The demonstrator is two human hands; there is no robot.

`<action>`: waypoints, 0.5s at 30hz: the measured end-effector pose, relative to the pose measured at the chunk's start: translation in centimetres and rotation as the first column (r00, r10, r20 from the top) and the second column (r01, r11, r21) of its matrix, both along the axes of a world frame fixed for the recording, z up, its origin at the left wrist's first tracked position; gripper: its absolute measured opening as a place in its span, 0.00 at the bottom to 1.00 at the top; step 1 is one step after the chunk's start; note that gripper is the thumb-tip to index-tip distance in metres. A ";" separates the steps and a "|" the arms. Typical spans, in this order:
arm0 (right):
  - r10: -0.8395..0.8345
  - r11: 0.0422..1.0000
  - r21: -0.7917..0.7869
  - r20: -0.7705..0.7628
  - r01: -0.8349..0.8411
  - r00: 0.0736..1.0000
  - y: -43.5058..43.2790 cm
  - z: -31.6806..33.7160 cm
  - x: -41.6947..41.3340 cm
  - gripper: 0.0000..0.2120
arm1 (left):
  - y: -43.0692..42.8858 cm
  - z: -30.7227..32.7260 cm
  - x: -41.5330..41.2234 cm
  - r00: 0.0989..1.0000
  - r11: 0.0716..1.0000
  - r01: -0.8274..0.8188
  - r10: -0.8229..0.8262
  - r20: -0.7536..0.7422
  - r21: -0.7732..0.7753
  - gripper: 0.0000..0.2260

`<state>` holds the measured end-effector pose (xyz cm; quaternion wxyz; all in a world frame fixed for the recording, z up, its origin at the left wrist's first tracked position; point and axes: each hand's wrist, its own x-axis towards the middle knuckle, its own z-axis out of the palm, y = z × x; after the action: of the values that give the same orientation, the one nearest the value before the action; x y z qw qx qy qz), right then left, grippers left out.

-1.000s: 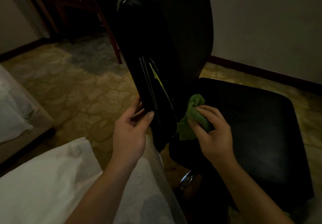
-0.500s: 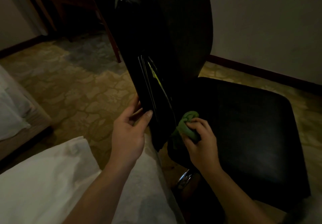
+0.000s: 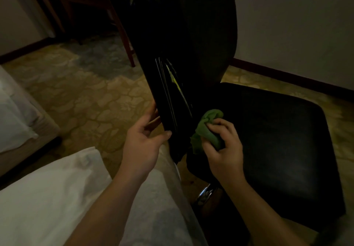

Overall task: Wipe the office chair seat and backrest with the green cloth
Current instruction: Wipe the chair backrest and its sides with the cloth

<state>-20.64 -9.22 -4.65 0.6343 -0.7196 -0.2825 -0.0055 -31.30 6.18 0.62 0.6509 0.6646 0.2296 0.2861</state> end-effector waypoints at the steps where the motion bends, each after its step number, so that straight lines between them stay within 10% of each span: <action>1: -0.017 1.000 -0.013 -0.022 0.017 1.000 0.1 -0.6 -0.4 0.19 | 0.1 0.0 -0.1 1.000 1.000 0.011 -0.011 -0.006 0.001 0.36; 9: -0.036 0.988 -0.153 -0.165 0.010 0.986 -0.6 -5.6 -1.4 0.18 | 0.4 0.0 -0.4 0.999 0.999 0.042 -0.042 -0.016 0.006 0.36; 15: -0.120 0.992 0.023 -0.106 0.123 0.987 -0.9 -1.6 -0.8 0.20 | 0.5 0.0 -0.3 0.999 0.999 0.043 -0.042 -0.020 0.026 0.37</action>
<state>-21.44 -10.10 -6.23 0.6572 -0.7253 -0.2046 -0.0106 -31.61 6.63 0.60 0.6458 0.6806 0.2181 0.2686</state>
